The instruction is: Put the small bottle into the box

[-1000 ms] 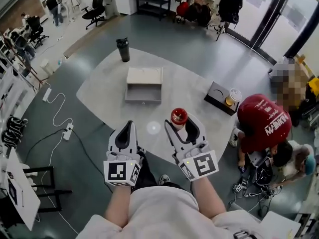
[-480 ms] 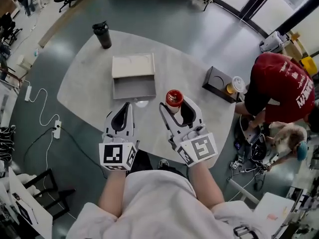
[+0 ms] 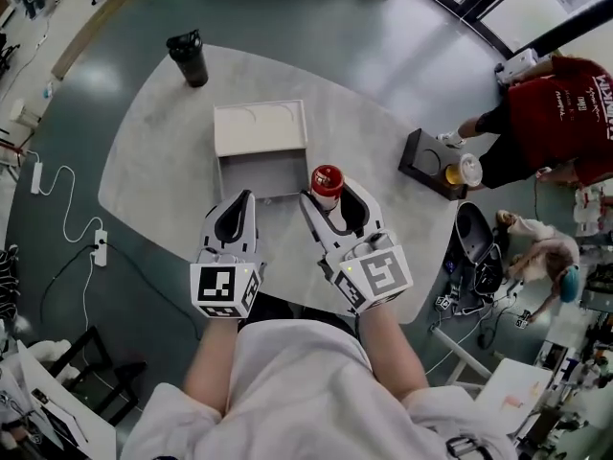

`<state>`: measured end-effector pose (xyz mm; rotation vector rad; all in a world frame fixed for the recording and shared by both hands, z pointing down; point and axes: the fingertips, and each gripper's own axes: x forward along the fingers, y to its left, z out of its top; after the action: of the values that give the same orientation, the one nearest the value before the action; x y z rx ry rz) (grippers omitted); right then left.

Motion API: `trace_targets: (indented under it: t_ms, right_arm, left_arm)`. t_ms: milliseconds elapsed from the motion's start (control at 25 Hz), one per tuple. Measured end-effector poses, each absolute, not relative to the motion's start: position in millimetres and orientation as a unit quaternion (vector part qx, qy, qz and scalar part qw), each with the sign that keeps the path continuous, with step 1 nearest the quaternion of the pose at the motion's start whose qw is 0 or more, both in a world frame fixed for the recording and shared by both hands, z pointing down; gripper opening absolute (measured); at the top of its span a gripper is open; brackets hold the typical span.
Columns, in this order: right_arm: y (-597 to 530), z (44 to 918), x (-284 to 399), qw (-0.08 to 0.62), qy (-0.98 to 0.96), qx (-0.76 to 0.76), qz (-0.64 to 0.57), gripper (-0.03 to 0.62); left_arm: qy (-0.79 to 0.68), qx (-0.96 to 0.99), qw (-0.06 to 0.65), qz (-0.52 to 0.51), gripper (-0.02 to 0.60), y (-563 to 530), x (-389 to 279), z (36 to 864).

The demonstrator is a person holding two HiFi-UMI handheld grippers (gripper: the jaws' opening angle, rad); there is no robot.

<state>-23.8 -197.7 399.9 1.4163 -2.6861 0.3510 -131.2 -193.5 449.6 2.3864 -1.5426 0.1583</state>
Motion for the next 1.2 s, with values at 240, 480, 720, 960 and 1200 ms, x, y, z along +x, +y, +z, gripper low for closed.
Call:
trace_targets:
  t_ms: [240,480,720,960,1200]
  right_arm:
    - [-230,433,-41,0.063,-0.863,0.477,0.153,0.233]
    - [-256,481,-53,0.121,-0.847,0.487,0.177,0.233]
    - [-268,533,-61,0.162,-0.832,0.48,0.228,0.233]
    - [-281,575,-65,0.193,-0.808,0.485,0.275,0.233]
    - [-287,612,-70,0.223,-0.789,0.483,0.307,0.233]
  left_arm:
    - [-0.512,0.838,0.178,0.067,0.021,-224,-141,478]
    - [-0.484,0.845,0.208,0.094,0.021,-246,-145,516]
    - [-0.467,0.84,0.245,0.125,0.021,-256,-146,565]
    - [-0.456,0.833,0.28,0.144,0.021,-266,-151,600]
    - [-0.445,0.828,0.301,0.158,0.021,-274,-158,622]
